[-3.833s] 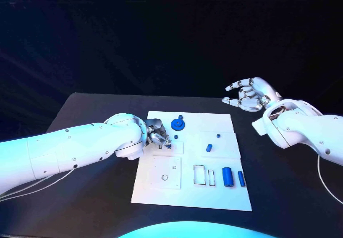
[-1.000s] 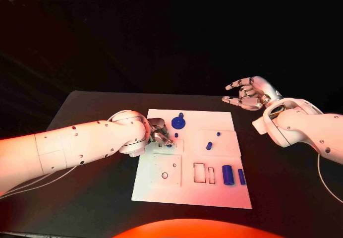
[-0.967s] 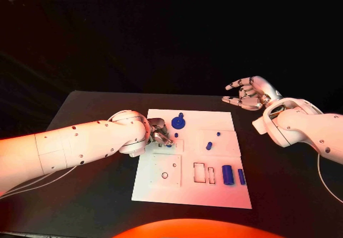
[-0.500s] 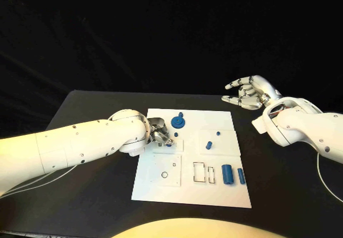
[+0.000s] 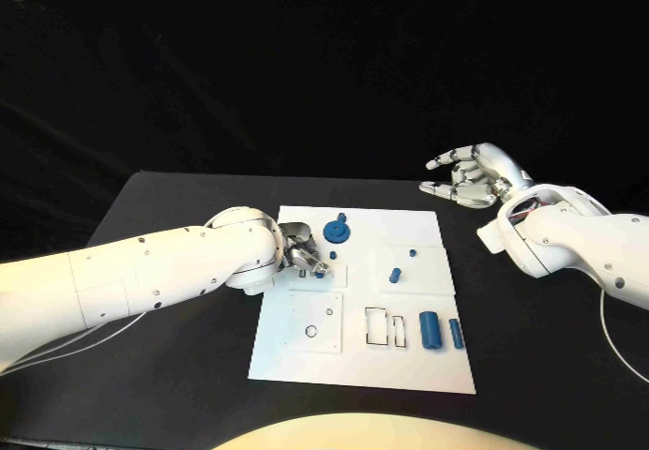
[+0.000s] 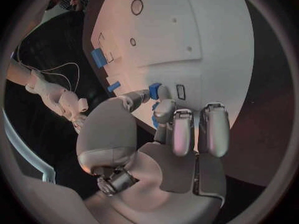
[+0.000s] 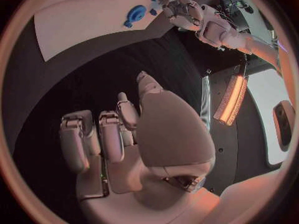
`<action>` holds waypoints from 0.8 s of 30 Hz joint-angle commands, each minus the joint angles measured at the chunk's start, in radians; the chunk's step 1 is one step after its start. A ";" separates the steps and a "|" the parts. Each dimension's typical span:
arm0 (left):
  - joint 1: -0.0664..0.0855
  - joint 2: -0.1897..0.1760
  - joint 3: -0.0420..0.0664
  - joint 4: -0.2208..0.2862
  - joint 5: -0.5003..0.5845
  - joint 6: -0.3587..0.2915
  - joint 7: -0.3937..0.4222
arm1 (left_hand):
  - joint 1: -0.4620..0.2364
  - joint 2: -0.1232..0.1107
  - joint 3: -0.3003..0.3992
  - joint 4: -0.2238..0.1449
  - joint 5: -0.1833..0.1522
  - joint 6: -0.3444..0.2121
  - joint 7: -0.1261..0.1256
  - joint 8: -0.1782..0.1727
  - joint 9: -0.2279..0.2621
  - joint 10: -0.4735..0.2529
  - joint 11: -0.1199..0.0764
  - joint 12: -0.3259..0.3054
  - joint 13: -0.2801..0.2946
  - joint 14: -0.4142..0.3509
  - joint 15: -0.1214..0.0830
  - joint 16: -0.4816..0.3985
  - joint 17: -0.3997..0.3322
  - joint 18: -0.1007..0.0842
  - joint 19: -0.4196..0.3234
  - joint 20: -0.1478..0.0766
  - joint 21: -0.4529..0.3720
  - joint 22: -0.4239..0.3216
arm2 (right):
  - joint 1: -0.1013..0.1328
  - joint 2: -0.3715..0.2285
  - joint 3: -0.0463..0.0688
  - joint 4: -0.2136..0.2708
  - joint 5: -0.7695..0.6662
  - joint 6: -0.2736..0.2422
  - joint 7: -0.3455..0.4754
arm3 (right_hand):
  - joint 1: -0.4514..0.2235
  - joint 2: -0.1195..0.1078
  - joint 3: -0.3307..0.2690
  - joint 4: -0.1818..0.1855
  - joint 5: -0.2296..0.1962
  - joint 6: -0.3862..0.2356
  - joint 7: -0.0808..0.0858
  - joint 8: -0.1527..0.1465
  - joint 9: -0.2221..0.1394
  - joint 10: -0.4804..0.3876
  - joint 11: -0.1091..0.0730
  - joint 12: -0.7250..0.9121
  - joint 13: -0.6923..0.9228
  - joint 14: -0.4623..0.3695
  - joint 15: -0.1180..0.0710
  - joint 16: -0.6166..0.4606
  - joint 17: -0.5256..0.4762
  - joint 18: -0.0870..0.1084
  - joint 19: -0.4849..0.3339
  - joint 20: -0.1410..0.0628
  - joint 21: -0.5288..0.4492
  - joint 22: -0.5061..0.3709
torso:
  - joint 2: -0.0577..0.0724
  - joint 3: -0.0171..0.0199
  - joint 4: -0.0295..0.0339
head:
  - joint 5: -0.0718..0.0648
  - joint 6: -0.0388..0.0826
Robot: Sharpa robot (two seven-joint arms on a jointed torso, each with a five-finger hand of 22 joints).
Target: Assemble the parts on the task board
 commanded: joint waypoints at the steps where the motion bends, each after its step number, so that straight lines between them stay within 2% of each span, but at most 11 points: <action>1: -0.002 0.003 -0.002 0.003 0.000 0.015 0.008 | -0.005 0.002 -0.010 0.003 -0.004 0.003 0.007 -0.003 0.002 0.004 -0.004 0.003 0.002 0.087 -0.005 0.005 0.196 -0.008 0.004 -0.003 0.001 0.011 | 0.000 -0.001 0.000 0.002 -0.008 0.007 0.010 | -0.010 0.001 0.004 -0.001 0.005 0.007 -0.001 0.004 -0.001 0.006 -0.002 0.004 -0.002 0.083 -0.009 -0.005 0.172 -0.007 0.105 -0.006 0.004 0.263 | 0.000 -0.0004 0.0003 | -0.001 -0.001; 12: -0.003 -0.001 0.003 0.008 0.003 0.004 0.008 | -0.011 -0.014 -0.110 0.059 -0.008 0.012 0.007 -0.013 0.004 0.004 -0.004 0.003 0.006 0.087 -0.005 0.007 0.198 -0.009 0.006 -0.002 0.001 0.014 | 0.000 -0.001 0.000 0.001 -0.008 0.006 0.011 | -0.012 0.001 0.004 0.000 0.005 0.006 -0.001 0.004 -0.001 0.006 -0.002 0.004 -0.002 0.082 -0.009 -0.005 0.171 -0.007 0.105 -0.006 0.004 0.263 | 0.000 -0.0005 0.0006 | -0.002 0.001; 14: -0.003 -0.003 0.004 0.010 0.003 0.002 0.007 | -0.008 -0.014 -0.126 0.071 -0.011 0.013 0.007 -0.015 0.005 0.004 -0.004 0.004 0.008 0.087 -0.005 0.007 0.198 -0.008 0.006 -0.002 0.000 0.013 | 0.000 -0.001 0.000 0.001 -0.007 0.006 0.012 | -0.014 0.000 0.003 0.000 0.005 0.006 -0.001 0.004 -0.001 0.005 -0.002 0.003 -0.003 0.082 -0.009 -0.005 0.171 -0.007 0.105 -0.006 0.004 0.263 | 0.000 -0.0006 0.0002 | -0.003 0.004; 24: -0.002 -0.017 0.014 0.023 0.010 -0.005 0.006 | -0.002 -0.015 -0.158 0.097 -0.022 0.015 0.007 -0.018 0.007 0.006 -0.004 0.005 0.011 0.088 -0.005 0.008 0.200 -0.009 0.007 -0.003 0.001 0.016 | 0.000 -0.002 0.000 0.000 -0.007 0.006 0.012 | -0.016 0.000 0.003 0.001 0.005 0.006 -0.001 0.003 -0.001 0.005 -0.001 0.003 -0.004 0.082 -0.009 -0.006 0.170 -0.007 0.105 -0.006 0.004 0.263 | 0.000 0.0002 0.0002 | -0.004 0.007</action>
